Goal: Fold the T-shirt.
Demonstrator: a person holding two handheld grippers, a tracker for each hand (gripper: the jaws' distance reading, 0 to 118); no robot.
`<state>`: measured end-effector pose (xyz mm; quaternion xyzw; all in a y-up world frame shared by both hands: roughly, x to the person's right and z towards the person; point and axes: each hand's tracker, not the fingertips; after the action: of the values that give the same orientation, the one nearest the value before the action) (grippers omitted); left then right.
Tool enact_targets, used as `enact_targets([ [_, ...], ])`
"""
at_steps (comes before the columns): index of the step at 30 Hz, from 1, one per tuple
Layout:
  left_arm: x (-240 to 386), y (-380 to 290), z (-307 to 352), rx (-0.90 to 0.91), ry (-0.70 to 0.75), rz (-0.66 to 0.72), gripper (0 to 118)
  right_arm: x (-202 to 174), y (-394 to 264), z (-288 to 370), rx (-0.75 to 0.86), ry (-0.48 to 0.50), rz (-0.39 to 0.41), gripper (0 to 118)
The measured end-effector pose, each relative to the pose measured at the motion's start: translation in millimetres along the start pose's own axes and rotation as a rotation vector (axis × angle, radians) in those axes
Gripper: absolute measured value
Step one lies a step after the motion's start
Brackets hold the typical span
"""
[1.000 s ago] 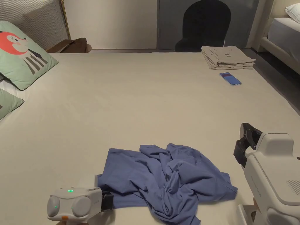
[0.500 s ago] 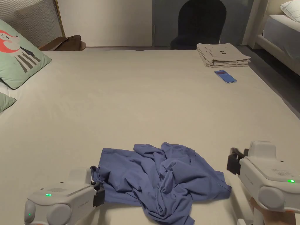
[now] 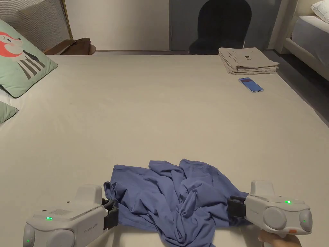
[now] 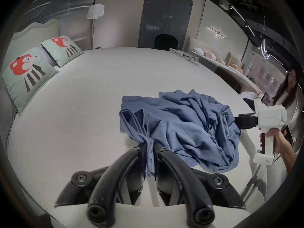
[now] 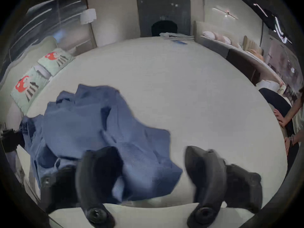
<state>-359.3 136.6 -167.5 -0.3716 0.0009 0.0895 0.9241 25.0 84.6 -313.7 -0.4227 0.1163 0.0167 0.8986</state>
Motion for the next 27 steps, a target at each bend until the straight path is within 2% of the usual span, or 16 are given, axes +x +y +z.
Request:
enact_targets([
  [2, -2.0, 0.5, -1.7, 0.002, -0.005, 0.012, 4, -3.7, -4.5, 1.2, 0.010, 0.031, 0.013, 57],
  [3, -2.6, 0.5, -1.9, 0.002, -0.008, 0.016, 4, -5.7, -5.7, 4.2, 0.020, 0.025, 0.016, 44],
  [5, -2.9, 0.5, -1.9, 0.003, -0.010, 0.021, 4, -6.0, -3.2, 9.6, 0.008, 0.055, 0.008, 8],
  [7, -4.9, 0.3, -1.8, 0.007, -0.016, 0.033, 4, -6.4, -0.6, 17.2, 0.017, 0.074, 0.003, 8],
  [10, -10.1, 2.6, 0.7, 0.029, -0.032, 0.078, 4, -6.3, 8.7, 40.4, 0.111, 0.039, 0.068, 8],
  [15, -20.8, 29.3, 8.5, 0.070, -0.072, 0.151, 4, 0.8, 52.0, 91.4, 0.273, 0.062, 0.045, 7],
  [17, -24.0, 49.5, 13.6, 0.109, -0.065, 0.145, 4, 2.7, 77.2, 108.8, 0.330, 0.062, 0.070, 7],
  [21, -28.4, 107.2, 33.7, 0.228, -0.035, 0.145, 4, 7.0, 129.4, 137.3, 0.454, 0.067, 0.055, 7],
  [27, -45.6, 205.8, 56.5, 0.378, 0.054, 0.121, 4, 5.9, 213.1, 167.5, 0.606, 0.015, 0.103, 7],
])
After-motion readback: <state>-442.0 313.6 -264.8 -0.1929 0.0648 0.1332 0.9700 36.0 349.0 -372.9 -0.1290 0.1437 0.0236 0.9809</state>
